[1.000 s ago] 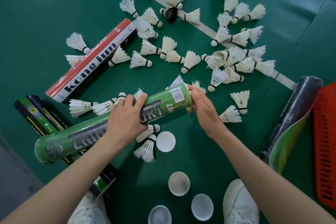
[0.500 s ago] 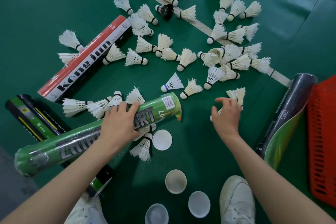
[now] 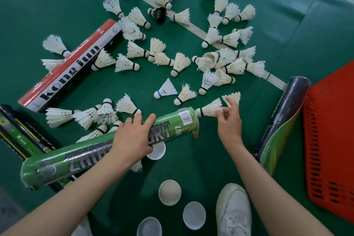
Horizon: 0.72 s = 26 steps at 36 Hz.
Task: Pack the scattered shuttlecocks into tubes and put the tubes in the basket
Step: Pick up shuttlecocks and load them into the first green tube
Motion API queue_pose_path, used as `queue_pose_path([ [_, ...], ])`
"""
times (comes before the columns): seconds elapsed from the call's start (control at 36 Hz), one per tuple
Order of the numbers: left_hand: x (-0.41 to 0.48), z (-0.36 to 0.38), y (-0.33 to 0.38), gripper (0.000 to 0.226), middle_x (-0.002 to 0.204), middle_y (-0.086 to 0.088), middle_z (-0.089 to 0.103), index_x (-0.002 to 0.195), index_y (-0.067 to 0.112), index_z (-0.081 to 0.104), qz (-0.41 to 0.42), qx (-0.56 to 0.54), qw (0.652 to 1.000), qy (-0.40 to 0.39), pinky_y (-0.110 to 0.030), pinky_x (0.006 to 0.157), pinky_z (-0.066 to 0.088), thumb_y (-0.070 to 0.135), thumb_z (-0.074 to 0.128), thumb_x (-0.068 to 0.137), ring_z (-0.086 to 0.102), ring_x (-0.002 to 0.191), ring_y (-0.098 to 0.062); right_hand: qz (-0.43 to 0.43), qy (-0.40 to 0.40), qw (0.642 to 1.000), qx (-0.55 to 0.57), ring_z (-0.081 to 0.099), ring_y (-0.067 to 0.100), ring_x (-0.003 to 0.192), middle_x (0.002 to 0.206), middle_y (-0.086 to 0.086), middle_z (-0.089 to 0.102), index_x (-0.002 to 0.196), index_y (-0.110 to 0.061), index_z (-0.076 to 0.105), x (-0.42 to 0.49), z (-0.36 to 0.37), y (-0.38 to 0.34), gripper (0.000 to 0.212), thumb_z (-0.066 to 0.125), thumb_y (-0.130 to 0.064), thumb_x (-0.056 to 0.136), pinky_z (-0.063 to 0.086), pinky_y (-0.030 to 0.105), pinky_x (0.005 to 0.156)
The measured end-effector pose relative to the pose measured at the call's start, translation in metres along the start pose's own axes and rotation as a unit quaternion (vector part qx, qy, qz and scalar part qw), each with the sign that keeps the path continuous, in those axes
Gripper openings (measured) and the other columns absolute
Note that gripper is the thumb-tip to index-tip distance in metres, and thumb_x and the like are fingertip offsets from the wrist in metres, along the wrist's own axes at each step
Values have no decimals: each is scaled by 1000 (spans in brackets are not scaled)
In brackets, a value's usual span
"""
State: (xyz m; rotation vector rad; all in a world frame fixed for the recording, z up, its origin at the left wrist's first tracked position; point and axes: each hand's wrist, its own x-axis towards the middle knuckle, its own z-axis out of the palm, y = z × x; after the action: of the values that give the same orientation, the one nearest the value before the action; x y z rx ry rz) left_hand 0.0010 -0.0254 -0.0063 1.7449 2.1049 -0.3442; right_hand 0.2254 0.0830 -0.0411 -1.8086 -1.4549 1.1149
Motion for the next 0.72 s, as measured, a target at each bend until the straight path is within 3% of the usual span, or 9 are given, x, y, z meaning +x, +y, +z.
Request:
queue_pose_path([
  [0.11,-3,-10,-7,89,133,-3,39,147,29,15,-8,-22,1000,21,-31,87,41,51,66,78,46,110,-22,-24,-48,997,63,49,7,79,91,-5,50,131,-24,47,-3,5,-21,36,48,-11,98,42,13,70],
  [0.28,-4,-21,-8,88,124,1,42,147,31,17,-8,-51,998,47,-29,80,42,53,65,77,46,107,-21,-84,-148,982,87,57,25,79,90,1,57,118,-38,51,-18,16,-42,37,45,-7,99,54,38,70],
  [0.33,-4,-22,-7,88,123,1,42,146,31,17,-9,-54,997,52,-29,80,42,54,66,77,46,107,-20,-79,-150,981,100,54,20,73,89,9,58,115,-42,49,-21,18,-47,31,41,-15,102,52,39,66],
  [0.39,-4,-22,-9,88,123,1,43,147,31,19,-14,-69,996,57,-29,79,42,53,67,76,47,107,-20,-58,-155,979,119,52,16,76,92,16,57,128,-33,43,-23,18,-50,27,37,-25,103,49,38,71],
  [0.47,-4,-22,-9,87,121,1,44,146,31,21,-13,-75,995,63,-29,81,42,52,68,75,47,106,-20,-28,-205,968,140,46,7,115,124,-8,50,149,-25,20,-27,20,-50,50,34,-36,102,37,27,101],
  [0.53,-5,-21,-7,86,119,-1,44,146,30,23,-8,-69,995,69,-31,82,41,49,69,75,46,106,-22,-23,-236,959,152,30,-5,126,127,-29,33,151,-27,13,-30,22,-50,53,32,-36,102,25,11,102],
  [0.58,-6,-20,-8,86,120,-2,44,146,30,24,-7,-67,995,71,-32,82,40,48,69,75,46,107,-23,-23,-245,956,159,24,-8,126,130,-32,26,151,-30,12,-32,26,-50,54,30,-41,101,21,9,103],
  [0.64,-7,-18,-10,86,120,-1,43,146,31,22,-10,-60,996,67,-31,82,40,50,68,76,45,107,-22,-9,-233,956,175,34,2,124,133,-17,35,149,-30,20,-29,30,-47,55,30,-51,100,27,23,105],
  [0.72,-7,-15,-19,86,120,0,43,145,32,21,-28,-65,996,63,-30,81,42,52,67,75,46,107,-21,18,-170,967,190,57,16,95,103,3,64,123,-27,52,-24,36,-46,36,33,-47,100,44,29,86],
])
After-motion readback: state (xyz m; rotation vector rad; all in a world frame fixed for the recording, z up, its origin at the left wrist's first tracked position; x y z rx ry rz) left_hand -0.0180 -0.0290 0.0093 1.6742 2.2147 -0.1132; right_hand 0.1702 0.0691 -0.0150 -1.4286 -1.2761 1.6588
